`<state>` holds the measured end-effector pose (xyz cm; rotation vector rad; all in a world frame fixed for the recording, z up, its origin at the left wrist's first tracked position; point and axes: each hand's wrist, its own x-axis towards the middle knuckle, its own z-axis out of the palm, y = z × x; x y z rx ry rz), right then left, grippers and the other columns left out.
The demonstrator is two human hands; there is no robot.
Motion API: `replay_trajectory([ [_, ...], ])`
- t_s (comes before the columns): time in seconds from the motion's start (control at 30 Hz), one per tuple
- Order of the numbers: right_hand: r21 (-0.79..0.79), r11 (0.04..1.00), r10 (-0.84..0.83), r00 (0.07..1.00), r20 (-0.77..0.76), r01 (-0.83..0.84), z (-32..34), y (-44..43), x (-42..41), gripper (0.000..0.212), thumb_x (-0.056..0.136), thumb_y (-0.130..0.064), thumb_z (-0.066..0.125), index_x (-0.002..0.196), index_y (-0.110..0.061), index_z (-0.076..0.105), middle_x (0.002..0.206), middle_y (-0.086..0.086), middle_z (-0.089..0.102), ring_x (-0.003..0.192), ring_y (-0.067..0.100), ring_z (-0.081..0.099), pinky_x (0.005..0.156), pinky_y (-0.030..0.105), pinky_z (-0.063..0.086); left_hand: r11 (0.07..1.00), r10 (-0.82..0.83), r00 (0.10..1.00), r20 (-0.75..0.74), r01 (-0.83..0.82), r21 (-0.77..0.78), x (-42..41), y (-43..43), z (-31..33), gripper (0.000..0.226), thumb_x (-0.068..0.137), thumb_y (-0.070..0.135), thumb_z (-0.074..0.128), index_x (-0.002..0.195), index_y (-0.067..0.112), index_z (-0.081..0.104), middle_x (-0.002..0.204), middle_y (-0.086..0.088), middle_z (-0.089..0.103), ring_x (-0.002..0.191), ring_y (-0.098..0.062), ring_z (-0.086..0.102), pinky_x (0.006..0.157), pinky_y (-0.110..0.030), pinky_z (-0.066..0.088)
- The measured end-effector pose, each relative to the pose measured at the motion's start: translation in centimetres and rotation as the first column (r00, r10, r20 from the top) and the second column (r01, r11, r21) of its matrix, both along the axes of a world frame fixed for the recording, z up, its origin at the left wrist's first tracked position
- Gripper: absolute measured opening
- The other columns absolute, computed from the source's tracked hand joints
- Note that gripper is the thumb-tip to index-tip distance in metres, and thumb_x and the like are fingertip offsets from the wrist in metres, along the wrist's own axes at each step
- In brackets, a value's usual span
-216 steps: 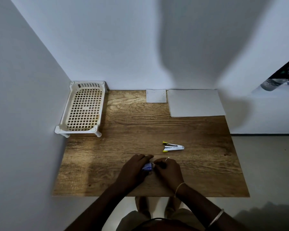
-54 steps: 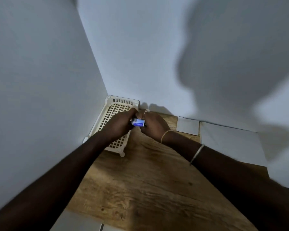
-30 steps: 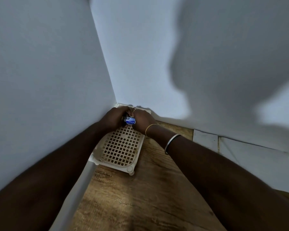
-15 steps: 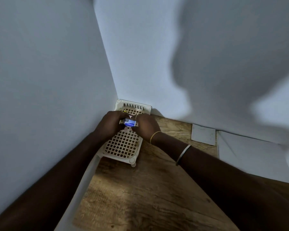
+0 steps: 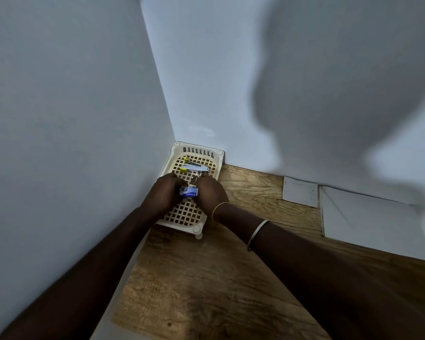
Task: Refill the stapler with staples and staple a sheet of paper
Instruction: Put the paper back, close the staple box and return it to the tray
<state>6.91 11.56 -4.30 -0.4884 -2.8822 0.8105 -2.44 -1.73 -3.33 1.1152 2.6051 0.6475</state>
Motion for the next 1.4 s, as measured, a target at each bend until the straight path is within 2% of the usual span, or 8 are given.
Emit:
replay_trajectory([
  [0.27, -0.037, 0.999, 0.0, 0.999, -0.04, -0.002, -0.3, -0.4, 0.0, 0.016, 0.089, -0.006, 0.064, 0.104, -0.007, 0.069, 0.108, 0.015, 0.069, 0.101, 0.031, 0.064, 0.085, 0.036, 0.051, 0.998, 0.013, 1.0, -0.01, -0.014, -0.061, 0.1, 0.0, 0.0, 0.036, 0.08, 0.016, 0.084, 0.115, 0.01, 0.077, 0.116, -0.015, 0.07, 0.101, -0.03, 0.066, 0.088, -0.032, 0.047],
  [0.63, 0.01, 1.0, 0.011, 0.999, -0.033, -0.011, 0.1, -0.7, 0.4, 0.014, 0.089, -0.003, 0.064, 0.103, -0.003, 0.067, 0.107, 0.019, 0.069, 0.101, 0.035, 0.064, 0.085, 0.037, 0.049, 0.991, -0.03, 0.999, -0.033, 0.026, -0.128, 0.1, 0.3, 0.1, 0.037, 0.083, 0.014, 0.081, 0.12, 0.011, 0.075, 0.118, -0.015, 0.069, 0.103, -0.03, 0.065, 0.09, -0.032, 0.047],
  [0.8, 0.026, 0.999, 0.021, 1.0, 0.002, -0.021, 0.4, -0.7, 0.2, 0.019, 0.09, -0.004, 0.065, 0.109, -0.003, 0.066, 0.113, 0.019, 0.069, 0.107, 0.035, 0.064, 0.089, 0.039, 0.049, 0.992, -0.04, 0.998, -0.038, 0.035, -0.121, 0.1, 0.2, 0.1, 0.034, 0.083, 0.013, 0.081, 0.117, 0.01, 0.076, 0.116, -0.016, 0.07, 0.102, -0.031, 0.066, 0.089, -0.035, 0.049],
  [1.0, 0.02, 1.0, 0.019, 1.0, 0.024, -0.02, 0.8, -0.8, 0.4, 0.019, 0.092, -0.006, 0.062, 0.111, -0.003, 0.065, 0.114, 0.018, 0.068, 0.108, 0.034, 0.064, 0.091, 0.04, 0.051, 0.995, -0.013, 1.0, -0.003, 0.013, -0.098, 0.6, 0.1, 0.4, 0.049, 0.083, 0.012, 0.08, 0.131, 0.008, 0.068, 0.127, -0.016, 0.067, 0.111, -0.032, 0.065, 0.098, -0.038, 0.048],
  [1.17, 0.025, 1.0, 0.019, 1.0, 0.019, -0.019, 1.1, -0.7, 0.8, 0.019, 0.092, -0.007, 0.063, 0.11, -0.003, 0.065, 0.114, 0.019, 0.068, 0.106, 0.034, 0.064, 0.088, 0.038, 0.05, 0.996, -0.011, 1.0, 0.008, 0.011, -0.084, 1.1, -0.1, 0.6, 0.048, 0.086, 0.011, 0.077, 0.132, 0.008, 0.065, 0.129, -0.016, 0.066, 0.112, -0.031, 0.064, 0.097, -0.039, 0.049],
  [1.3, 0.031, 0.999, 0.026, 1.0, 0.006, -0.026, 1.4, -0.6, 1.3, 0.018, 0.091, -0.007, 0.063, 0.109, -0.003, 0.066, 0.113, 0.019, 0.069, 0.106, 0.035, 0.064, 0.088, 0.039, 0.05, 0.997, 0.002, 1.0, -0.004, -0.002, -0.081, 1.5, -0.5, 0.8, 0.054, 0.089, 0.011, 0.075, 0.14, 0.007, 0.059, 0.137, -0.015, 0.061, 0.12, -0.031, 0.061, 0.102, -0.04, 0.048],
  [1.4, 0.02, 1.0, 0.02, 1.0, 0.011, -0.02, 1.5, -0.5, 1.6, 0.021, 0.089, -0.007, 0.064, 0.11, -0.003, 0.066, 0.114, 0.018, 0.069, 0.107, 0.034, 0.065, 0.089, 0.039, 0.052, 0.997, 0.001, 1.0, -0.013, -0.002, -0.076, 1.6, -0.8, 0.9, 0.051, 0.089, 0.013, 0.076, 0.137, 0.007, 0.06, 0.132, -0.015, 0.064, 0.114, -0.031, 0.063, 0.096, -0.037, 0.049],
])
